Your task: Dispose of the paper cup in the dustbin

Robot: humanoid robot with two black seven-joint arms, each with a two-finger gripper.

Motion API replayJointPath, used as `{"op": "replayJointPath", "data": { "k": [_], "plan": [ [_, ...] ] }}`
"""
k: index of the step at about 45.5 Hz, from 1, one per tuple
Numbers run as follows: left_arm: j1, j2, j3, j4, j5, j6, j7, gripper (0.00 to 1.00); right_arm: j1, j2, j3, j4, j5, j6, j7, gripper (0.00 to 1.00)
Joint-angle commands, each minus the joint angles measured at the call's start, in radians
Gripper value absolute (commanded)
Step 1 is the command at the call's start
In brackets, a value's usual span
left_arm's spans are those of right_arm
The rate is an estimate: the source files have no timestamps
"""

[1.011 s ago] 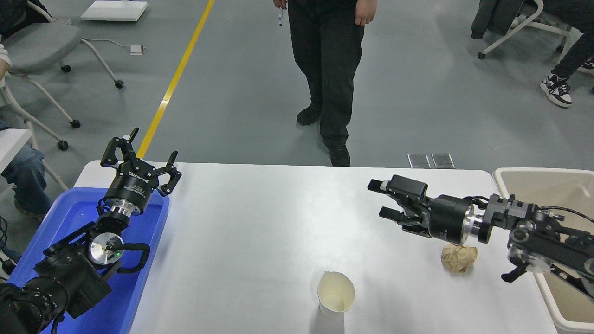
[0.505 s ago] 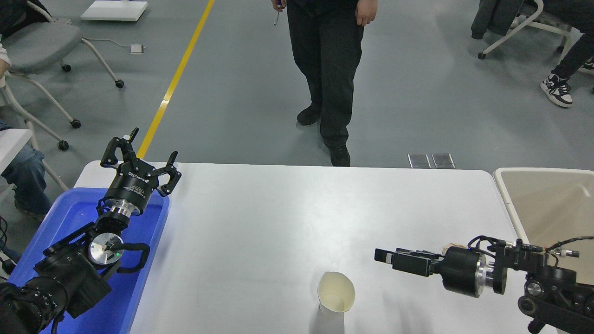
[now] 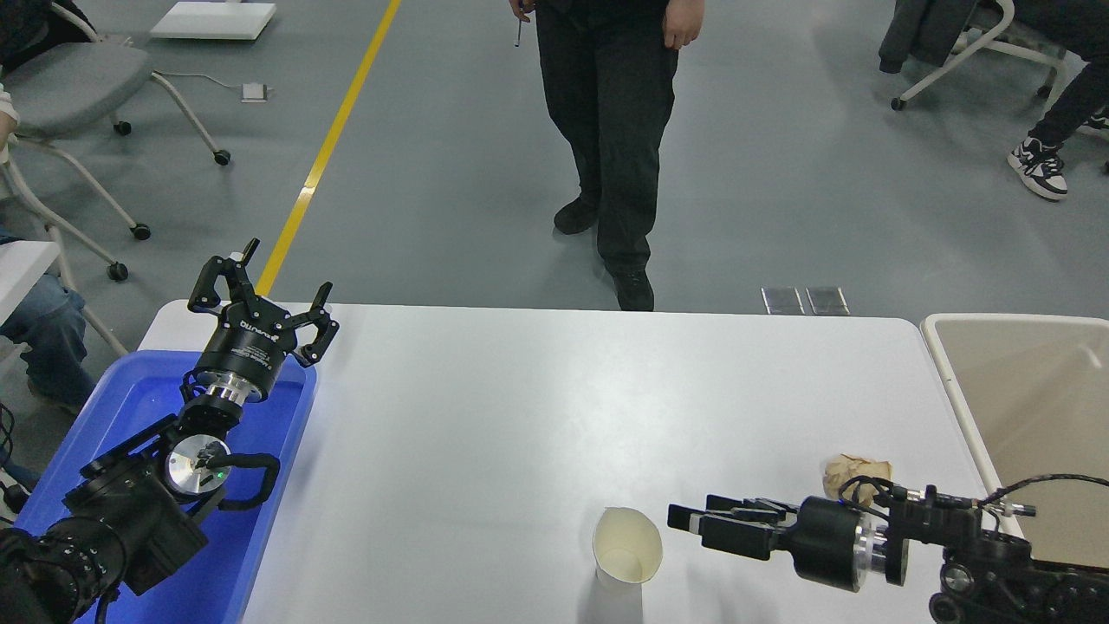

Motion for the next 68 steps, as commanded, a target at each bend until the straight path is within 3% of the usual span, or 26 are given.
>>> {"op": "replayJointPath", "data": {
  "k": [1, 34, 63, 65, 66, 68],
  "plan": [
    [0.001, 0.000, 0.000, 0.000, 0.000, 0.000, 0.001, 1.00, -0.001, 0.079, -0.002, -0.067, -0.003, -0.027, 0.001, 1.00],
    [0.000, 0.000, 0.000, 0.000, 0.001, 0.000, 0.001, 1.00, -0.008, 0.145, -0.086, -0.160, -0.032, -0.122, 0.022, 0.92],
    [0.000, 0.000, 0.000, 0.000, 0.002, -0.002, 0.000, 1.00, 0.005, 0.175, -0.114, -0.197, -0.032, -0.125, 0.029, 0.86],
    [0.000, 0.000, 0.000, 0.000, 0.000, 0.000, 0.001, 1.00, 0.005, 0.174, -0.115, -0.197, -0.032, -0.125, 0.030, 0.74],
    [0.000, 0.000, 0.000, 0.000, 0.001, -0.002, 0.001, 1.00, 0.005, 0.175, -0.120, -0.195, -0.033, -0.125, 0.030, 0.60],
    [0.000, 0.000, 0.000, 0.000, 0.002, 0.000, 0.001, 1.00, 0.005, 0.174, -0.138, -0.197, -0.035, -0.124, 0.030, 0.14]
  ]
}}
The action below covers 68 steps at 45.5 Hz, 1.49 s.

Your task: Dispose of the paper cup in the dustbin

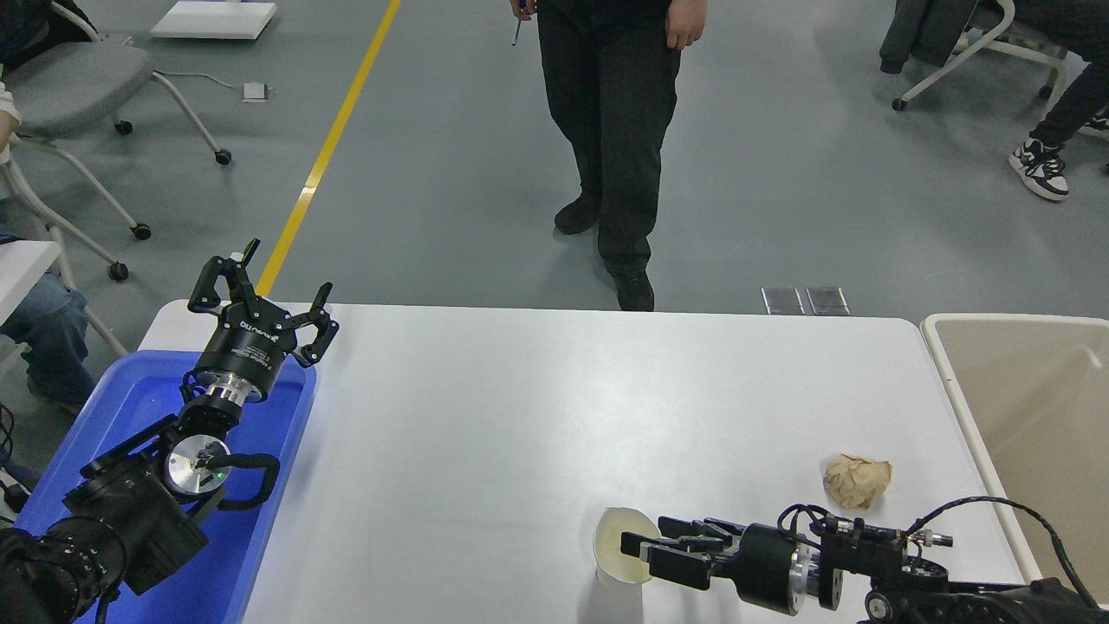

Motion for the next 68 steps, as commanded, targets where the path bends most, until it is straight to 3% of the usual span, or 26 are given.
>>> {"op": "replayJointPath", "data": {
  "k": [1, 52, 61, 68],
  "plan": [
    [0.001, 0.000, 0.000, 0.000, -0.001, 0.001, 0.000, 1.00, 0.003, 0.003, -0.035, -0.006, -0.006, 0.002, 0.002, 0.00],
    [0.000, 0.000, 0.000, 0.000, 0.000, -0.001, 0.000, 1.00, 0.014, -0.063, -0.035, 0.023, 0.008, -0.032, 0.075, 0.00],
    [0.001, 0.000, 0.000, 0.000, 0.000, -0.001, 0.000, 1.00, 0.079, -0.168, -0.029, 0.137, 0.117, -0.015, 0.075, 0.00],
    [0.001, 0.000, 0.000, 0.000, 0.000, -0.001, 0.000, 1.00, 0.187, -0.329, -0.027, 0.295, 0.256, 0.037, 0.074, 0.00]
  ]
}}
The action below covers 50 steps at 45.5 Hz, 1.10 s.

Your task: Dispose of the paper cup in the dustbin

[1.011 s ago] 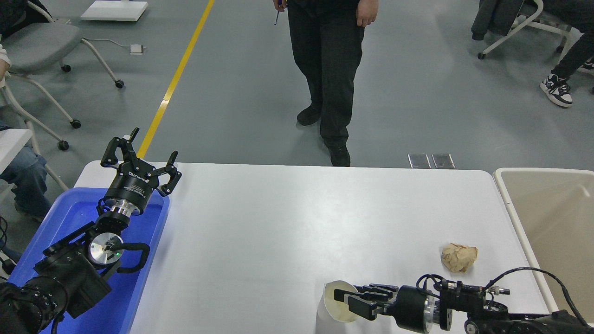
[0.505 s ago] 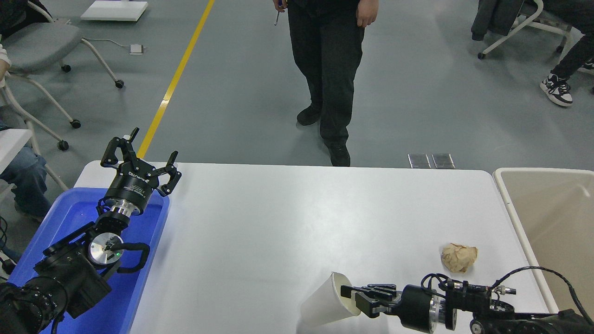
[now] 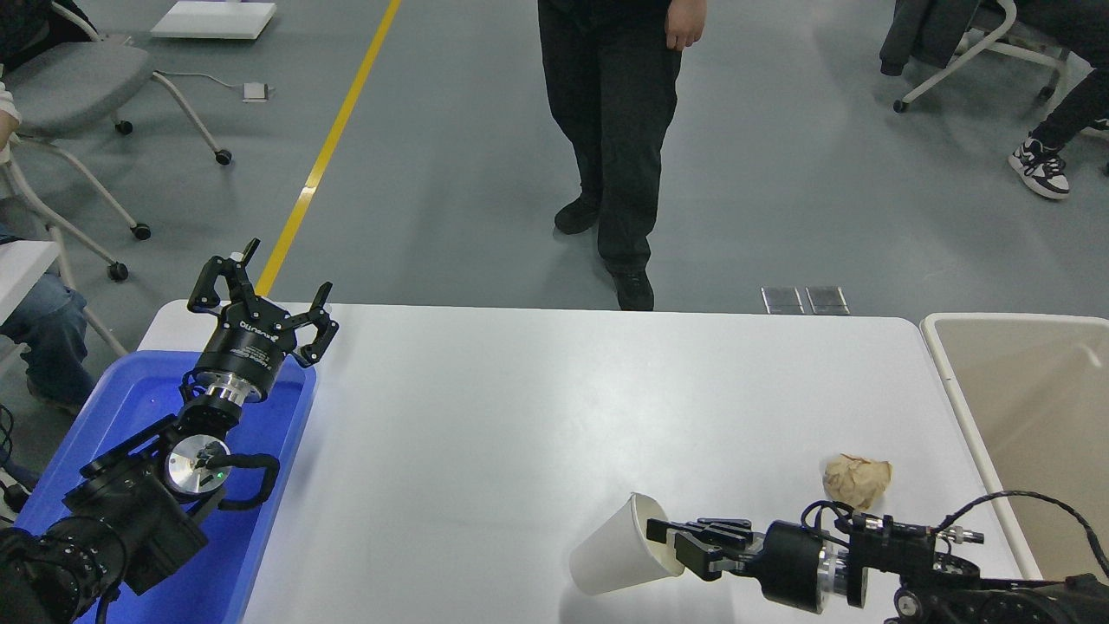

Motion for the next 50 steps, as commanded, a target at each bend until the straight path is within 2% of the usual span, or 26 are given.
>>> {"op": "replayJointPath", "data": {
  "k": [1, 11, 29, 39, 50],
  "plan": [
    [0.001, 0.000, 0.000, 0.000, 0.000, -0.001, 0.000, 1.00, 0.125, -0.196, 0.005, 0.193, 0.167, 0.058, 0.000, 0.00],
    [0.001, 0.000, 0.000, 0.000, 0.000, -0.001, 0.000, 1.00, 0.231, -0.392, 0.006, 0.331, 0.235, 0.124, -0.002, 0.00],
    [0.001, 0.000, 0.000, 0.000, 0.000, -0.001, 0.000, 1.00, 0.355, -0.636, 0.055, 0.475, 0.333, 0.240, -0.006, 0.00],
    [0.001, 0.000, 0.000, 0.000, -0.001, -0.001, 0.000, 1.00, 0.372, -0.731, 0.186, 0.469, 0.410, 0.352, -0.015, 0.00],
    [0.001, 0.000, 0.000, 0.000, -0.001, 0.000, 0.000, 1.00, 0.367, -0.763, 0.197, 0.373, 0.615, 0.349, -0.014, 0.00]
  ]
}}
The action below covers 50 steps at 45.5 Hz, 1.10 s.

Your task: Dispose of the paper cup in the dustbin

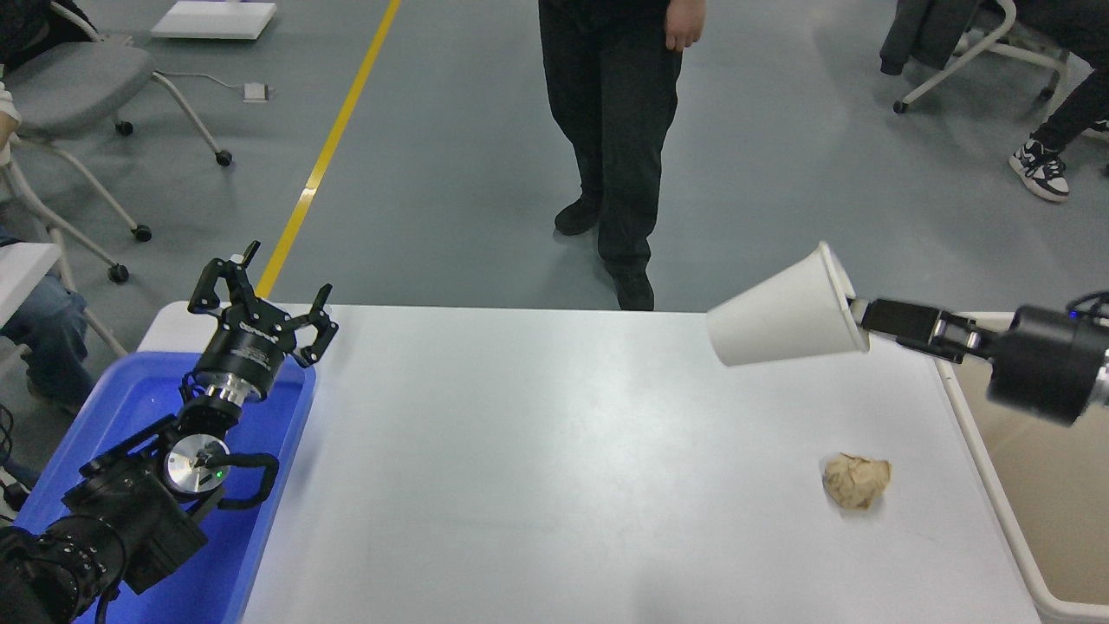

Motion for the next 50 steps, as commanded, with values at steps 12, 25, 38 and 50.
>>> {"op": "replayJointPath", "data": {
  "k": [12, 25, 38, 50],
  "plan": [
    [0.000, 0.000, 0.000, 0.001, 0.000, 0.000, 0.000, 1.00, -0.001, -0.062, -0.045, -0.370, 0.522, 0.065, 0.008, 0.00],
    [0.000, 0.000, 0.000, 0.000, 0.000, 0.000, -0.002, 1.00, -0.013, 0.010, -0.254, -0.654, 0.794, 0.091, 0.010, 0.00],
    [0.000, 0.000, 0.000, 0.000, 0.000, 0.002, -0.002, 1.00, -0.181, 0.134, -0.352, -0.901, 1.068, 0.092, -0.010, 0.00],
    [-0.001, 0.000, 0.000, 0.000, -0.002, 0.002, -0.002, 1.00, -0.344, 0.360, -0.338, -1.217, 1.266, 0.096, -0.205, 0.00]
  ]
}}
